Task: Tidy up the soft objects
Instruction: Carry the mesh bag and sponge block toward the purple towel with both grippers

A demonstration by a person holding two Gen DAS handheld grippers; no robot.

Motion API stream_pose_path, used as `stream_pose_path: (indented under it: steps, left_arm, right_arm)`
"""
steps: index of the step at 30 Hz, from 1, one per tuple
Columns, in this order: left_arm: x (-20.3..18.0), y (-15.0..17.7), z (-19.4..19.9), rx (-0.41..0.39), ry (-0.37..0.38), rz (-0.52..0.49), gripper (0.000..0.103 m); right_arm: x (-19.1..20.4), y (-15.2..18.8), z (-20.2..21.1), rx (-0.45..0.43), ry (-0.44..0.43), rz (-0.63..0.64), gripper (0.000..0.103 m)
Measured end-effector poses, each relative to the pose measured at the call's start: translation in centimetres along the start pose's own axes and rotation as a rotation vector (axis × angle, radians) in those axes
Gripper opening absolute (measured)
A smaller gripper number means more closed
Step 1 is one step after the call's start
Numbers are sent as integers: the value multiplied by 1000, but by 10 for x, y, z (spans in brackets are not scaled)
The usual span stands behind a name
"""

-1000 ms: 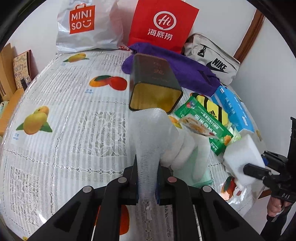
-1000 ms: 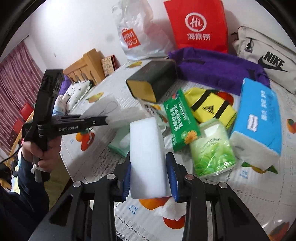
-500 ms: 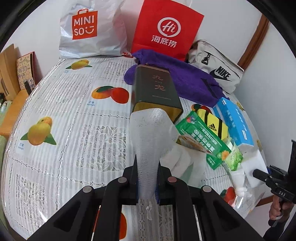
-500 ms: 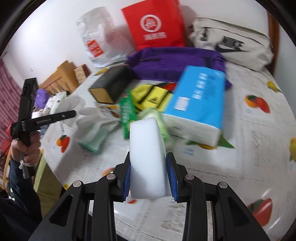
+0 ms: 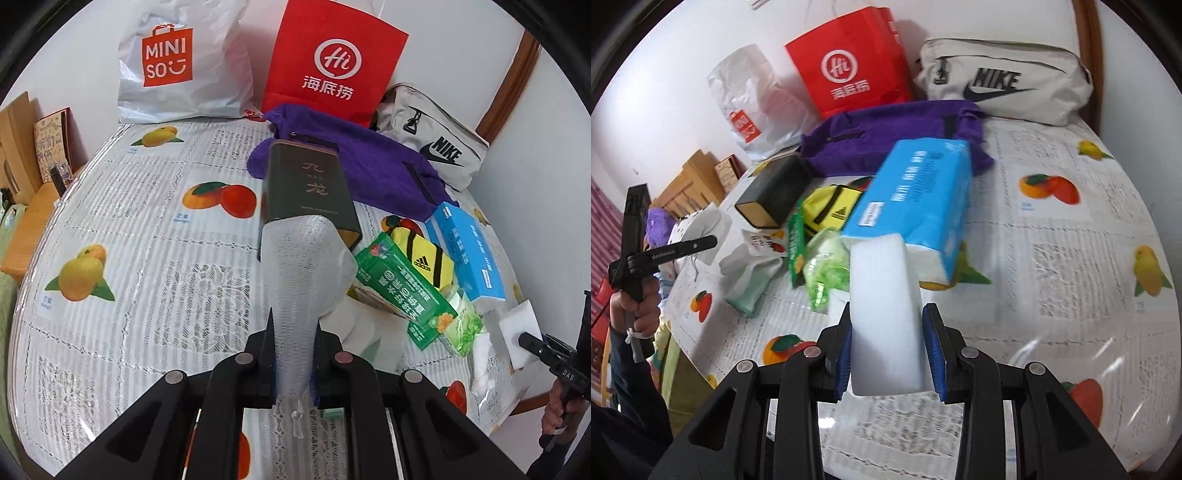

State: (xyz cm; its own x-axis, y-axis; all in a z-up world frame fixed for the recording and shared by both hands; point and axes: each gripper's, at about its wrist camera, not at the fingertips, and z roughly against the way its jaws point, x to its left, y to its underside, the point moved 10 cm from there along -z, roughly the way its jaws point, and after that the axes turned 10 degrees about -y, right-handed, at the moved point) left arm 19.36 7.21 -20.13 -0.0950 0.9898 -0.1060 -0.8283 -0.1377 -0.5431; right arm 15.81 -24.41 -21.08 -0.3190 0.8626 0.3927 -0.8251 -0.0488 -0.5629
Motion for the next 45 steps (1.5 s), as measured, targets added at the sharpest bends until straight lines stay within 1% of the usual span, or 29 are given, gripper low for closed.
stream_pose_path:
  steps: [4, 9, 12, 18, 20, 24, 28, 32, 39, 45]
  left_arm:
    - [-7, 5, -6, 17, 5, -12, 12]
    - [-7, 9, -12, 42, 0, -1, 12]
    - [-7, 8, -12, 45, 0, 2, 12]
    - [-10, 10, -20, 69, -11, 2, 12]
    - [-10, 13, -25, 79, -19, 2, 12]
    - [-6, 21, -37, 109, -60, 3, 12]
    - [-4, 26, -45, 134, -62, 5, 12]
    - [-5, 25, -47, 134, -63, -6, 12]
    - [-3, 23, -47, 143, -20, 6, 12]
    - [-1, 15, -33, 115, -3, -3, 12]
  right_arm:
    - [-11, 9, -2, 4, 5, -36, 35]
    - [-9, 20, -18, 36, -14, -55, 35]
    - [-8, 24, -28, 63, -3, -52, 35]
    - [-3, 17, -34, 66, -9, -39, 35]
    - [-3, 14, -35, 70, 1, -32, 35]
    - [-6, 11, -35, 73, 8, -24, 35]
    - [-9, 9, -39, 86, 18, -24, 35]
    - [-8, 7, -41, 95, 24, -16, 35]
    - [-1, -2, -33, 80, 20, -13, 35]
    - [13, -19, -15, 23, -4, -5, 35]
